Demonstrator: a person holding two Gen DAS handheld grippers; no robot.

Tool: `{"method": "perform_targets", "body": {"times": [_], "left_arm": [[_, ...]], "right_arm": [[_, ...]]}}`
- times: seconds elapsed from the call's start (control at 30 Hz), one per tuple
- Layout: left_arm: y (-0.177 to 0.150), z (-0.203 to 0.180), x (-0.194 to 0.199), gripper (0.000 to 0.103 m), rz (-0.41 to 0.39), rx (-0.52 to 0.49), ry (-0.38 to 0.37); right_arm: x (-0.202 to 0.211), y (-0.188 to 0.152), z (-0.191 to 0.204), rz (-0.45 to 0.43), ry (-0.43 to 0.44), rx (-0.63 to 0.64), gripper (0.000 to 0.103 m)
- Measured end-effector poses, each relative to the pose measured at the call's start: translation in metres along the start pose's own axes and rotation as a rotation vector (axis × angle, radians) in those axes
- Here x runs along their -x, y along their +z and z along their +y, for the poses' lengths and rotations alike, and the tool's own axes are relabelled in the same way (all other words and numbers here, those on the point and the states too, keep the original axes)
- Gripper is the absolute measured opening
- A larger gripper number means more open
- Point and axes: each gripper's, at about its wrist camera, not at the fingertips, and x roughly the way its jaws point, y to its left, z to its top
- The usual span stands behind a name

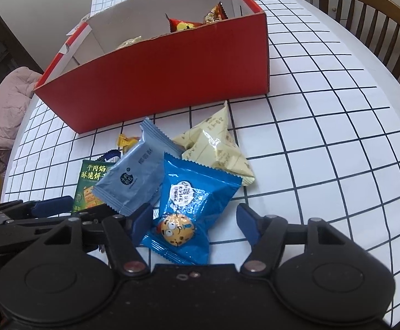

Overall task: Organize snacks
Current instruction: 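Grasp the green cracker pack with the left tool while the right tool grasps the blue cookie pack, then lift and carry the cracker pack and cookie pack with both tools over the box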

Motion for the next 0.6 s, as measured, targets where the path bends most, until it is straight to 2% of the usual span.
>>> {"method": "perform_targets", "body": {"times": [0.1, 0.2, 0.4, 0.6], "left_arm": [[0.0, -0.002, -0.001, 0.048, 0.006, -0.012, 0.0], [-0.001, -0.003, 0.0, 0.045, 0.004, -0.011, -0.001], [-0.001, -0.003, 0.003, 0.044, -0.003, -0.006, 0.008], [-0.006, -0.001, 0.01, 0.044, -0.001, 0.028, 0.018]], "right_arm": [[0.001, 0.0, 0.004, -0.004, -0.001, 0.012, 0.051], [0.002, -0.001, 0.005, -0.004, -0.002, 0.029, 0.041], [0.008, -0.003, 0.003, -0.013, 0.018, 0.035, 0.03], [0.014, -0.006, -0.001, -0.019, 0.028, 0.037, 0.029]]}}
